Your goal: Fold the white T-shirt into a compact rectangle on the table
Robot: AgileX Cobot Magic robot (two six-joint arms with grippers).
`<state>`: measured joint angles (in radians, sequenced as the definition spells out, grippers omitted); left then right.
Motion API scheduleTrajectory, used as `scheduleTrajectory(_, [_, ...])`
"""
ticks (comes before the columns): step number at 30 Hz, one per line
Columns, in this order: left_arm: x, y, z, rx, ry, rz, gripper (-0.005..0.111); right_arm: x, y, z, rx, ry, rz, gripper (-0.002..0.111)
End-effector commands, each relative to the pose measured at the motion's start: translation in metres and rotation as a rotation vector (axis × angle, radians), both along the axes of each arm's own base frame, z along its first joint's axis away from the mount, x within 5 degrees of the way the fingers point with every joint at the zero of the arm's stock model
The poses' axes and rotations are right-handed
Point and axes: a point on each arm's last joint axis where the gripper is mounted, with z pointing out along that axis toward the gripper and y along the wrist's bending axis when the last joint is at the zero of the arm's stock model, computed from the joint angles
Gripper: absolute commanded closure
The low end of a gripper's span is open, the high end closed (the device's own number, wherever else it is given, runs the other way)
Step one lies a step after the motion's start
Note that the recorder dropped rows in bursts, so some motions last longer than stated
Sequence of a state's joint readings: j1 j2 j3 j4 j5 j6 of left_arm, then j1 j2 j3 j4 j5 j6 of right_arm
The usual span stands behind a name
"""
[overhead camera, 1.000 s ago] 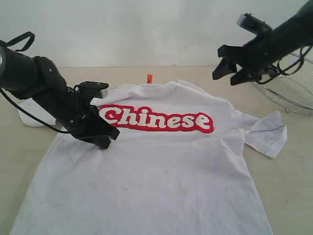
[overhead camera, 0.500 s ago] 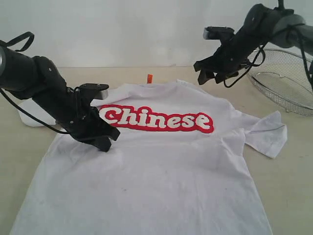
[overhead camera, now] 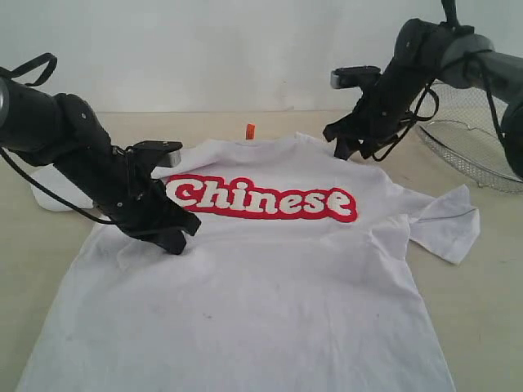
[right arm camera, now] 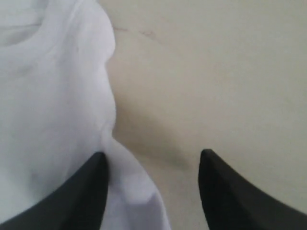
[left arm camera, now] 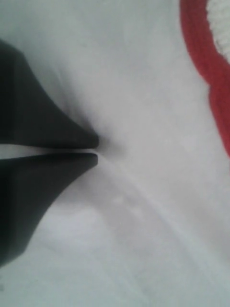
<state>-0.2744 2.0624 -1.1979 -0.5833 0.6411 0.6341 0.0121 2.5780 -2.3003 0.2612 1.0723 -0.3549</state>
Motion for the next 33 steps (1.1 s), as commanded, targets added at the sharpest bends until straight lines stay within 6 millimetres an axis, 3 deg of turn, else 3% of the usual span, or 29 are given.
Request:
scheduleTrajectory(1, [-0.002, -0.001, -0.003, -0.004, 0.022, -0.001, 0.102, -0.005, 0.004, -0.008, -0.011, 0.057, 0.057, 0.067])
scheduleTrajectory(4, [-0.002, -0.001, -0.003, -0.004, 0.022, -0.001, 0.102, -0.005, 0.011, -0.008, -0.013, 0.054, 0.078, 0.066])
scheduleTrajectory(6, [-0.002, -0.001, -0.003, -0.004, 0.022, -0.001, 0.102, -0.005, 0.018, -0.008, -0.012, 0.051, 0.094, 0.058])
scheduleTrajectory(8, [-0.001, -0.001, -0.003, -0.003, 0.019, 0.000, 0.102, -0.006, 0.023, -0.017, -0.022, 0.067, 0.118, 0.061])
scheduleTrajectory(10, [-0.001, -0.001, -0.003, -0.003, 0.019, 0.000, 0.102, -0.007, 0.025, -0.026, -0.026, 0.086, 0.130, 0.076])
scheduleTrajectory(11, [-0.001, -0.001, -0.003, -0.003, 0.019, -0.003, 0.102, -0.007, 0.025, -0.029, -0.050, 0.085, 0.148, 0.097])
scheduleTrajectory(12, [-0.001, -0.001, -0.003, -0.003, 0.019, -0.003, 0.102, -0.007, 0.023, -0.030, -0.074, 0.086, 0.159, 0.107])
scheduleTrajectory(14, [-0.001, -0.001, -0.003, -0.003, 0.019, -0.003, 0.102, -0.004, 0.015, -0.030, -0.177, 0.053, 0.169, 0.108])
scheduleTrajectory(17, [-0.001, -0.001, -0.003, -0.003, 0.019, -0.003, 0.102, 0.004, 0.007, -0.010, -0.254, -0.047, 0.089, 0.108])
scheduleTrajectory(23, [-0.001, -0.001, -0.003, -0.002, 0.015, -0.001, 0.102, 0.002, 0.010, 0.057, -0.258, -0.201, 0.106, 0.108])
scheduleTrajectory(27, [-0.001, -0.001, -0.003, -0.002, 0.013, -0.002, 0.102, 0.001, 0.012, 0.073, -0.262, -0.249, 0.114, 0.108])
scheduleTrajectory(33, [-0.001, -0.001, -0.003, -0.002, 0.015, -0.002, 0.102, 0.006, 0.019, 0.079, -0.264, -0.328, 0.128, 0.108])
